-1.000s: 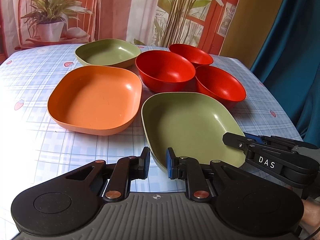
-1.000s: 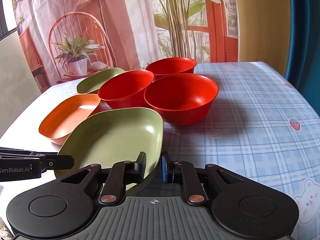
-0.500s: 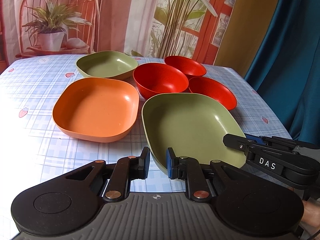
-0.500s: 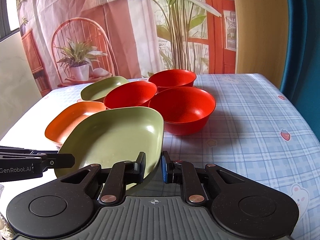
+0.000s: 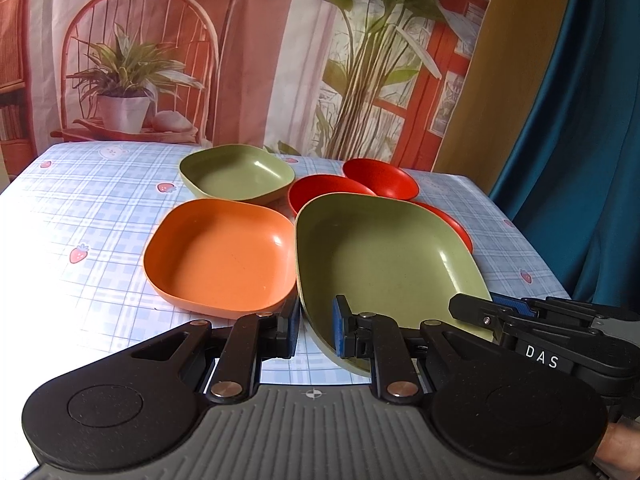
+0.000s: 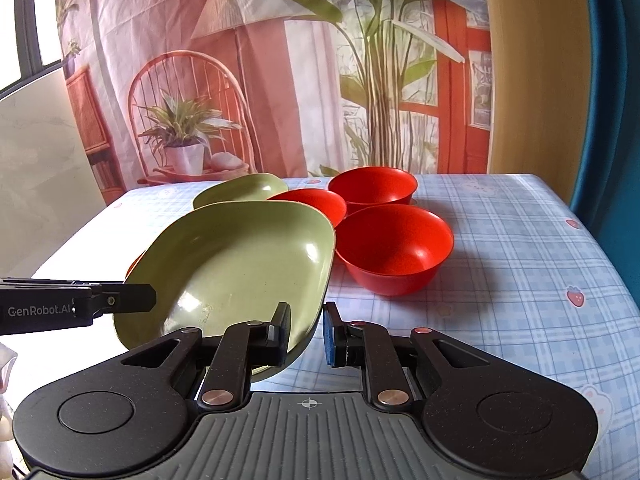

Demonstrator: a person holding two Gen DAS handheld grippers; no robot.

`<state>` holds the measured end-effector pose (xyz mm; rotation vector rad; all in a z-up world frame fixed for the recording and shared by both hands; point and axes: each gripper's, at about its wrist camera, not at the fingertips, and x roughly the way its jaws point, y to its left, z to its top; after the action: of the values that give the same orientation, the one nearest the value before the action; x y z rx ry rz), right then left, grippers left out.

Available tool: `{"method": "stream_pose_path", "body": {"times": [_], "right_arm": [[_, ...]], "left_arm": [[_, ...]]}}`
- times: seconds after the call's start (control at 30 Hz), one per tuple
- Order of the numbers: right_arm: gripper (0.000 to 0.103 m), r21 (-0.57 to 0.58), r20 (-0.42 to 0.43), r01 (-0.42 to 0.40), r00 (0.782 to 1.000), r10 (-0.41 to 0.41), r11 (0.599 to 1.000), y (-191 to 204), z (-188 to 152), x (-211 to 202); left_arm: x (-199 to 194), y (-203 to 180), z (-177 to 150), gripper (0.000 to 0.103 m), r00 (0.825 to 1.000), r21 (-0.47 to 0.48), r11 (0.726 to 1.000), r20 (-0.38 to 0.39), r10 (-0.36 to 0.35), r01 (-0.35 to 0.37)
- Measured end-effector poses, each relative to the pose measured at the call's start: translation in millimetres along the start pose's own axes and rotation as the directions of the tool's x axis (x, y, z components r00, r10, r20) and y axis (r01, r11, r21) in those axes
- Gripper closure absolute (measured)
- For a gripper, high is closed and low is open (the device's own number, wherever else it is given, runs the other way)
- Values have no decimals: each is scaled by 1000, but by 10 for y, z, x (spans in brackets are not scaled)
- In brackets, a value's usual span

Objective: Organize plates and bowls

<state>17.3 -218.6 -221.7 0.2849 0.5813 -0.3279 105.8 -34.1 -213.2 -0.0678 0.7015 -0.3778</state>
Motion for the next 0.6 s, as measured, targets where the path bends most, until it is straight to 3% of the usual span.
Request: {"method": "stream_pose_path", "body": {"times": [0.6], "right_arm": [[87, -20, -29, -104, 994, 103, 994, 487, 516, 370]], "left_arm": [[-15, 462, 510, 84, 993, -9, 997, 87, 83, -83]]}}
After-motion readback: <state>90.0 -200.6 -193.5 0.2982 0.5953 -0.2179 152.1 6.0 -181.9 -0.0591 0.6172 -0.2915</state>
